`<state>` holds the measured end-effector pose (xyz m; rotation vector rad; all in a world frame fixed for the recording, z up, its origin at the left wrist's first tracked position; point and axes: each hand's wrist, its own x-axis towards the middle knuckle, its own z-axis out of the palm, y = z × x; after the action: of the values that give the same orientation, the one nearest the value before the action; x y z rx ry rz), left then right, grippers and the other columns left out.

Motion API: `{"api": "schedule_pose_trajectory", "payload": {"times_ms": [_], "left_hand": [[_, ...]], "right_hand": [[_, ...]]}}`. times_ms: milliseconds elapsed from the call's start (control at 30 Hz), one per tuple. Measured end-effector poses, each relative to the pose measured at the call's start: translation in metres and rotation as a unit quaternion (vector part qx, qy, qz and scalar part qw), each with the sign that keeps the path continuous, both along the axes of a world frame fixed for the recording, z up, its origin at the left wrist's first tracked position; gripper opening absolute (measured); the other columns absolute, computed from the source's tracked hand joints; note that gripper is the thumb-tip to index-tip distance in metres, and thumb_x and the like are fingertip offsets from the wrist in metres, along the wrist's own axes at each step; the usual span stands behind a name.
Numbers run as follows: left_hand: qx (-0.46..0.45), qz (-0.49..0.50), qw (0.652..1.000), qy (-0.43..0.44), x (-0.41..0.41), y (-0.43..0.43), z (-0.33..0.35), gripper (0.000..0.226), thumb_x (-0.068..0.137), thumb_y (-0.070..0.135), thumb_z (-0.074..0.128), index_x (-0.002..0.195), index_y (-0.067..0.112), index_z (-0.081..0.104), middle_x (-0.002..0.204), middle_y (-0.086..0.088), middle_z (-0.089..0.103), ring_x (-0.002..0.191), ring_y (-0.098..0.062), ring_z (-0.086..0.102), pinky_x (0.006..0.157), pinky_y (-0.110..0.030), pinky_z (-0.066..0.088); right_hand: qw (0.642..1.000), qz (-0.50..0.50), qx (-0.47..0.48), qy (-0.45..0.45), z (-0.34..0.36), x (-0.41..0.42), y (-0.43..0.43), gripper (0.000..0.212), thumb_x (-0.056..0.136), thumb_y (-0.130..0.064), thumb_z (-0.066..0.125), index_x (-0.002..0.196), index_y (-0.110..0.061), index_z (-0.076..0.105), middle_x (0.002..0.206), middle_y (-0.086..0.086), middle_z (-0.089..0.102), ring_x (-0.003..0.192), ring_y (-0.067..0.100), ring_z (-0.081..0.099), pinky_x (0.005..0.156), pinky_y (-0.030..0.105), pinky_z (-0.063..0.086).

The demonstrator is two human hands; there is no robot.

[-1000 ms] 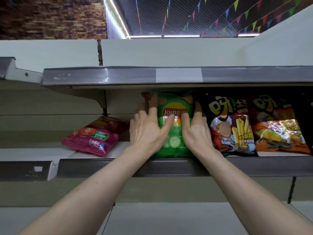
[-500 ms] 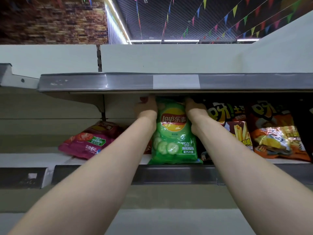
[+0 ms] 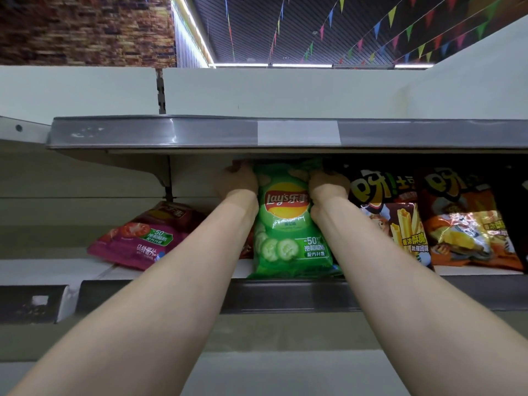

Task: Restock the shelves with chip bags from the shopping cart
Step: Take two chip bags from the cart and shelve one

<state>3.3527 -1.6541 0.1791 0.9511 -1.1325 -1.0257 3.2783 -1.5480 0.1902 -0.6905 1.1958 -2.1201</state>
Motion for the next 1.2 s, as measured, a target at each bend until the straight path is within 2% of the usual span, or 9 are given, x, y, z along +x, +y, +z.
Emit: {"api": "schedule_pose_trajectory", "payload": {"times_ms": [67,167,267,367,467,833,933,1100,1200], "left_hand": [[-0.026,0.012,0.998,0.05,-0.002,0.001,0.001,0.024,0.081,0.038,0.06,0.08,0.015,0.068,0.096,-0.014,0.071,0.095,-0.035,0.066,0.091,-0.047,0.052],[-0.047,0.018,0.997,0.062,0.0,0.022,0.004,0.018,0.091,0.026,0.06,0.092,0.01,0.07,0.095,-0.009,0.068,0.094,-0.028,0.064,0.09,-0.036,0.051],[-0.074,-0.008,0.994,0.078,0.008,0.04,0.001,0.016,0.093,0.031,0.059,0.092,0.015,0.06,0.1,-0.007,0.064,0.095,-0.024,0.062,0.091,-0.034,0.05],[-0.051,-0.015,0.997,-0.054,0.021,0.064,-0.022,0.05,0.094,0.052,0.049,0.135,0.024,0.044,0.127,-0.009,0.054,0.116,-0.029,0.053,0.104,-0.038,0.041],[-0.099,-0.007,0.976,-0.196,0.025,0.088,-0.049,0.056,0.098,0.049,0.04,0.146,0.021,0.032,0.139,-0.019,0.043,0.13,-0.033,0.038,0.111,-0.036,0.029],[-0.192,0.072,0.906,-0.37,0.038,0.094,-0.047,0.049,0.099,0.042,0.037,0.138,0.013,0.045,0.125,-0.021,0.053,0.115,-0.04,0.051,0.097,-0.044,0.041],[-0.207,0.117,0.869,-0.433,0.078,0.076,-0.031,0.041,0.099,0.04,0.042,0.12,0.011,0.06,0.122,-0.02,0.06,0.111,-0.039,0.056,0.094,-0.042,0.045],[-0.069,0.15,0.8,-0.577,0.158,0.034,-0.009,0.04,0.096,0.038,0.045,0.124,0.012,0.058,0.128,-0.017,0.058,0.115,-0.037,0.054,0.096,-0.038,0.046],[0.028,0.111,0.81,-0.575,0.191,0.027,-0.013,0.056,0.094,0.047,0.05,0.135,0.009,0.048,0.133,-0.016,0.055,0.115,-0.035,0.054,0.094,-0.035,0.046]], "right_hand": [[1.0,-0.008,-0.017,0.002,-0.002,-0.002,-0.004,0.036,0.083,0.009,0.064,0.115,-0.005,0.054,0.084,0.013,0.064,0.071,0.027,0.058,0.072,0.042,0.054],[0.995,-0.064,0.011,0.072,-0.006,-0.008,-0.007,0.016,0.093,-0.002,0.056,0.109,-0.004,0.059,0.088,0.013,0.064,0.075,0.027,0.057,0.068,0.036,0.052],[0.972,-0.11,0.086,0.191,-0.014,-0.014,-0.005,0.038,0.099,-0.028,0.047,0.128,-0.005,0.055,0.113,0.017,0.062,0.099,0.033,0.06,0.087,0.039,0.05],[0.939,-0.117,0.119,0.302,-0.031,-0.009,0.013,0.056,0.101,-0.041,0.04,0.15,-0.015,0.03,0.141,0.016,0.049,0.126,0.036,0.048,0.105,0.042,0.04],[0.91,-0.127,0.099,0.383,-0.05,0.003,0.027,0.06,0.101,-0.038,0.038,0.154,-0.017,0.019,0.143,0.018,0.046,0.129,0.035,0.043,0.102,0.036,0.034],[0.812,-0.227,0.115,0.525,-0.062,0.007,0.029,0.057,0.1,-0.032,0.042,0.152,-0.014,0.025,0.152,0.021,0.025,0.129,0.042,0.037,0.103,0.041,0.031],[0.783,-0.264,0.063,0.56,-0.055,0.018,0.038,0.051,0.099,-0.03,0.046,0.146,-0.011,0.037,0.141,0.022,0.039,0.125,0.04,0.04,0.103,0.042,0.032],[0.732,-0.242,-0.018,0.637,-0.054,0.072,0.03,0.036,0.089,-0.024,0.054,0.119,-0.004,0.06,0.107,0.023,0.056,0.099,0.042,0.054,0.084,0.046,0.042],[0.734,-0.14,0.048,0.662,-0.059,0.101,0.012,0.035,0.094,-0.03,0.051,0.121,-0.01,0.058,0.116,0.018,0.057,0.109,0.038,0.053,0.088,0.043,0.043]]}}
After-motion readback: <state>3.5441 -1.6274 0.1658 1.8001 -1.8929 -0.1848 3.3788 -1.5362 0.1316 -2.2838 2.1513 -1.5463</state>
